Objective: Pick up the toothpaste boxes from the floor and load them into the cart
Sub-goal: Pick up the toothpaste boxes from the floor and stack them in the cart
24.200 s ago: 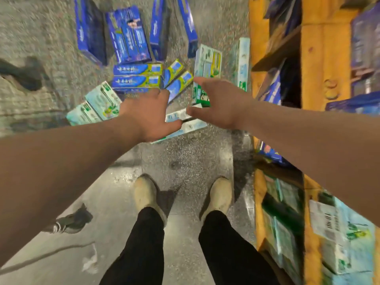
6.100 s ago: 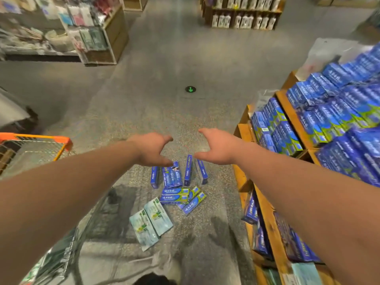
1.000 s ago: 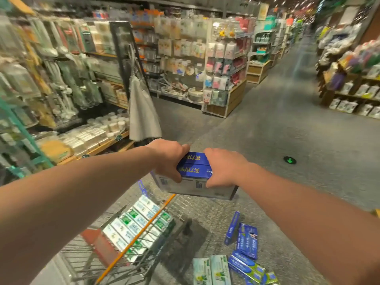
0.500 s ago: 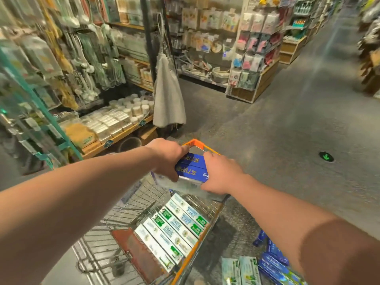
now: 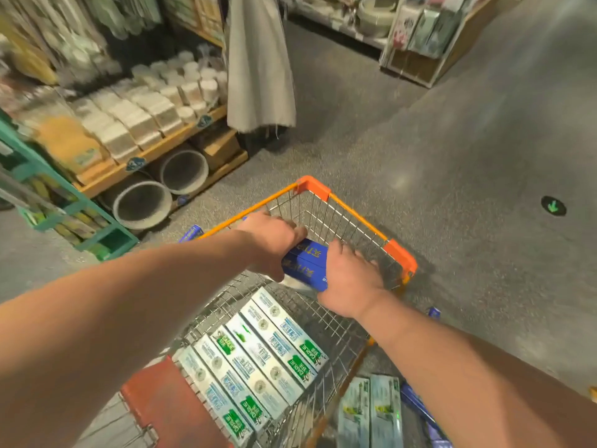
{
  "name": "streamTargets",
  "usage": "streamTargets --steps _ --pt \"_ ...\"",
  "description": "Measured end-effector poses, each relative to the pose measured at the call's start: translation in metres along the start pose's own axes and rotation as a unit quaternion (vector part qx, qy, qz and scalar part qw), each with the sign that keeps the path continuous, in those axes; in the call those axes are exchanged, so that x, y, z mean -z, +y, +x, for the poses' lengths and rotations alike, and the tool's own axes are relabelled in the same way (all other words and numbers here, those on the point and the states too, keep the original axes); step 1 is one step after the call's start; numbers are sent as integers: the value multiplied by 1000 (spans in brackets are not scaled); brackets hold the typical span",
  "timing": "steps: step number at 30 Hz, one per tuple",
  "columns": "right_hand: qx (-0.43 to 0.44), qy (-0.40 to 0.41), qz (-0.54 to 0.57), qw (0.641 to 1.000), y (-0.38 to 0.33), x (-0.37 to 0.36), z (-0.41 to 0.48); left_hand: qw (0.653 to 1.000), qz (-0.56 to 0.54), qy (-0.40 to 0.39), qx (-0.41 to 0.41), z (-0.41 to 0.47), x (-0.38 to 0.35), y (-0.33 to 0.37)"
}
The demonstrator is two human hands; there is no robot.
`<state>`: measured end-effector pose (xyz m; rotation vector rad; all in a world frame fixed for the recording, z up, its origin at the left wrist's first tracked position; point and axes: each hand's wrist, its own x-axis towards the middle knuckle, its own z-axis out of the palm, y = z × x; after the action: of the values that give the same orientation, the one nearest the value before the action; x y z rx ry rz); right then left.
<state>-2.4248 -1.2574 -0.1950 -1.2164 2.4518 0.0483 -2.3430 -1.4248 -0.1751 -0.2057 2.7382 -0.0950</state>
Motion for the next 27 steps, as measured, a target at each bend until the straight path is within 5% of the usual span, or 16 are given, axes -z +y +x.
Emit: streamTargets --steps 14,27 --pt "-166 -141 -14 976 -8 -140 109 991 -6 -46 -122 106 -154 -4" --pt "-198 -232 26 952 10 -197 137 986 -27 -68 -152 149 -229 10"
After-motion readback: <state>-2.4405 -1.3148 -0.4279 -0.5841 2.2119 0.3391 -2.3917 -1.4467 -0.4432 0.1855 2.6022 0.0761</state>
